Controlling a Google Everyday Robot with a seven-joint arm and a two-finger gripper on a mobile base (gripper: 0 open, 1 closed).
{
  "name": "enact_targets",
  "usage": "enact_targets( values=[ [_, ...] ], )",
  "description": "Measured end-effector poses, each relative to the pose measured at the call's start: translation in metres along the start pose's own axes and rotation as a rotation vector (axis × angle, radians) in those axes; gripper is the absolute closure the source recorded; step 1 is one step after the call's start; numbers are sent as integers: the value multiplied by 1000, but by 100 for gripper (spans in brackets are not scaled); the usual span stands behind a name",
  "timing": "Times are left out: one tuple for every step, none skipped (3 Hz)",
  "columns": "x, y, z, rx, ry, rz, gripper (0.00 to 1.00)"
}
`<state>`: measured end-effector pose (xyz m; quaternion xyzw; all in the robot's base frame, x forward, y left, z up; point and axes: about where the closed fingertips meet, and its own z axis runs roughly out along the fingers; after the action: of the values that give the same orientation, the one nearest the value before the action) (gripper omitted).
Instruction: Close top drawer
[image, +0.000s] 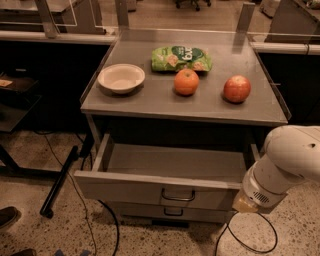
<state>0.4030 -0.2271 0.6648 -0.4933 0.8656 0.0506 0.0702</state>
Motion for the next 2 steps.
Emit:
enact_targets(
  values=[
    [0, 0, 0, 0, 0, 0, 54],
    [0, 0, 0, 0, 0, 0, 31]
  ],
)
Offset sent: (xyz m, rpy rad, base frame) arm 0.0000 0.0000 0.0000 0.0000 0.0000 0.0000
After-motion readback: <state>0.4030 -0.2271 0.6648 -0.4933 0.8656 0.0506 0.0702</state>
